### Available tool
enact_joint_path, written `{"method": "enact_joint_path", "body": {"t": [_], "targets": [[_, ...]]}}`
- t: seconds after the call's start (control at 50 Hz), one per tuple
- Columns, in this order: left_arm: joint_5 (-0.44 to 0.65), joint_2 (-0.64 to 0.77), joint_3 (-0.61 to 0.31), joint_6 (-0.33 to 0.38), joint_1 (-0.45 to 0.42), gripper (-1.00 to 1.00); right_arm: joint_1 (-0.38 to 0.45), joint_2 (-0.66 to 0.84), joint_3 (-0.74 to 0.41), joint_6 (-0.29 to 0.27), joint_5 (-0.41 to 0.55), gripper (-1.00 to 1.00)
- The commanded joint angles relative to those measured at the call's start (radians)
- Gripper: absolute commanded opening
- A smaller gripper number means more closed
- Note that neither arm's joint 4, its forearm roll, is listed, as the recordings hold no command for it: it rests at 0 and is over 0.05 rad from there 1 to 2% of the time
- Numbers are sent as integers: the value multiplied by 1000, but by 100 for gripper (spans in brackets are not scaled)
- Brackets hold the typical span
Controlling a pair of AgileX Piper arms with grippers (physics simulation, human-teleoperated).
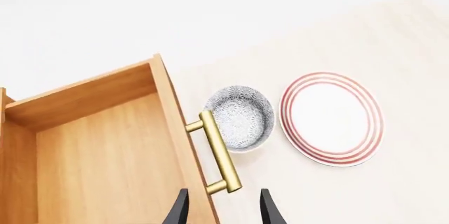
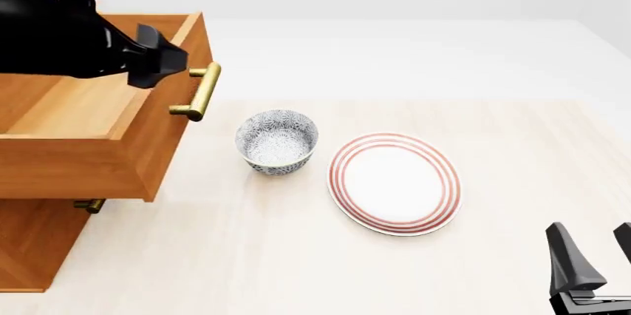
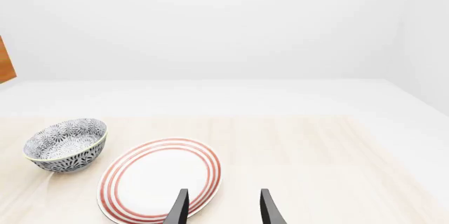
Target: Open the top drawer of the cabinet.
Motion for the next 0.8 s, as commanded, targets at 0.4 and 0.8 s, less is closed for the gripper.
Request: {"method": "enact_joint_path", "body": {"t": [0.4, 0.8], "targets": [[-7, -150, 49, 69, 54, 100, 0, 0, 0, 0, 0, 100], [-9, -262, 69, 82, 72, 100, 0, 0, 0, 0, 0, 100]]}}
